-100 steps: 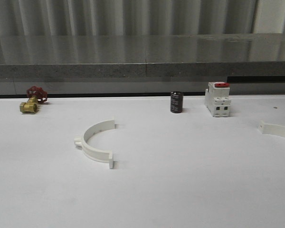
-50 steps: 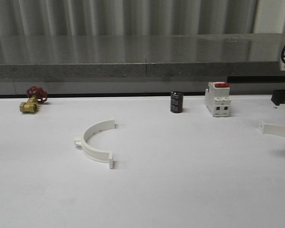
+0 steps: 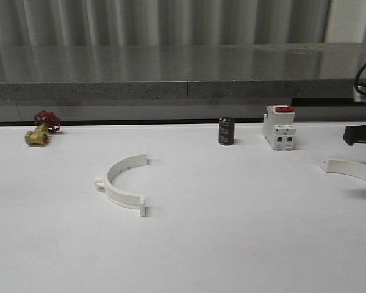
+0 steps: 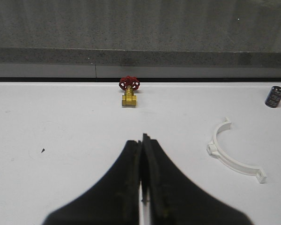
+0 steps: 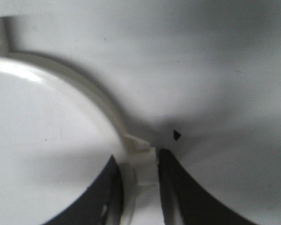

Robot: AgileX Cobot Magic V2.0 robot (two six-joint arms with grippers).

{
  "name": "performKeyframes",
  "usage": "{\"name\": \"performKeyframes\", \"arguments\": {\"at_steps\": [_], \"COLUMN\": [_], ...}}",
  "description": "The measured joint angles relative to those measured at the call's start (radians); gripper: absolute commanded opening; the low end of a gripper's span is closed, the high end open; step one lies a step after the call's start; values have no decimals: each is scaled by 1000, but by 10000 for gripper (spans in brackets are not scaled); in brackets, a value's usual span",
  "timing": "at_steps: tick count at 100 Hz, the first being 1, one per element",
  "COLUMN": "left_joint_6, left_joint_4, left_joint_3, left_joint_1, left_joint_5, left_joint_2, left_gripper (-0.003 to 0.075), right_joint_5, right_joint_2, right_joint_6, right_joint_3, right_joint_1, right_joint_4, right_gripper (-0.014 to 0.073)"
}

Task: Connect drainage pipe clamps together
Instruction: 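Grasp the second clamp half with the right gripper and lift it, then carry the clamp half to the first half and join their ends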

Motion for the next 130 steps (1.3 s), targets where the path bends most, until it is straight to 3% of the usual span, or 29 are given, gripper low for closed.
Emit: {"name": "performKeyframes", "arguments": {"at_steps": [29, 45, 92, 130], "left_joint_6": [0, 0, 0, 0], "left_joint_4": [0, 0, 0, 0], "left_joint_3": [0, 0, 0, 0], "left_joint_1": [0, 0, 2, 2], "left_joint_5": [0, 0, 0, 0], "left_joint_2": [0, 0, 0, 0], "left_gripper": [-21, -21, -21, -21], "right_joint_5": [57, 91, 118, 182], "right_joint_2": [0, -42, -104, 78], "right_joint_6": [11, 111, 347, 469], "right_joint_3": [-23, -49, -112, -342], "right_joint_1": [0, 28, 314, 464], "right_joint_4": [25, 32, 42, -4], "right_gripper": [84, 79, 79, 79]}}
